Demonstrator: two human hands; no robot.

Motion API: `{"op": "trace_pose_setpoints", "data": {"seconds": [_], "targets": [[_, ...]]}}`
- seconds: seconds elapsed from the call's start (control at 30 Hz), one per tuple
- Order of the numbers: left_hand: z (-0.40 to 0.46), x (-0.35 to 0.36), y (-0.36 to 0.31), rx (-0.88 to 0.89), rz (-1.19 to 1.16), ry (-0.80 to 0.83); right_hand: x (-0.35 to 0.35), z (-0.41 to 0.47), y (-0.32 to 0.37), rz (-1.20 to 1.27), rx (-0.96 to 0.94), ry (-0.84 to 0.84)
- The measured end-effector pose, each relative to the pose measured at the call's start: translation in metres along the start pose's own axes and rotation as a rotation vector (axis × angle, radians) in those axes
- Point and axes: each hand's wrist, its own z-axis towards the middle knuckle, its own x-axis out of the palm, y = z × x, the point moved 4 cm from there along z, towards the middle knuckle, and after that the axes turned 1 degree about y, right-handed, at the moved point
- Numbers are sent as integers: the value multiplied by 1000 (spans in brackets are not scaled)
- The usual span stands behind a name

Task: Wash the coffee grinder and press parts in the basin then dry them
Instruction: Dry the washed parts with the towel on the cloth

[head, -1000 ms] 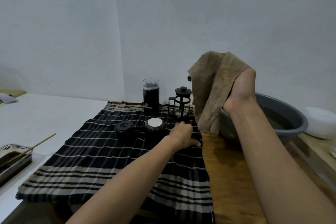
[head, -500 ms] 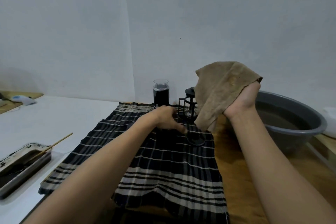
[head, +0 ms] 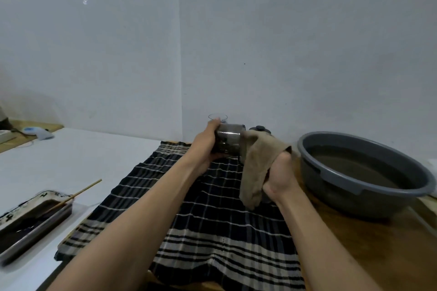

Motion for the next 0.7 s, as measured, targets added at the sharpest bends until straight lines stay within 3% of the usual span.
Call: {"op": "trace_pose_setpoints", "data": {"seconds": [0.13, 0.27, 0.37, 0.47, 0.57, 0.63, 0.7], "targets": [[-5, 7, -7, -30, 52, -35, 19, -6, -1, -468, 113, 262], [-18, 11, -14, -179, 145, 78, 28, -8, 11, -1030, 112, 506], [-23, 15, -17, -213, 117, 71, 36, -1, 24, -979, 111, 463], [-25, 18, -22, -146, 45, -3, 40, 10, 24, -944, -52, 358], [-24, 25, -27, 151, 88, -27, 31, 11, 13, -482, -22, 196], [-22, 29, -29, 405, 122, 14, 21, 15, 12, -87, 76, 89], [-19, 31, -28, 533, 148, 91, 19, 20, 16, 171, 162, 49]]}}
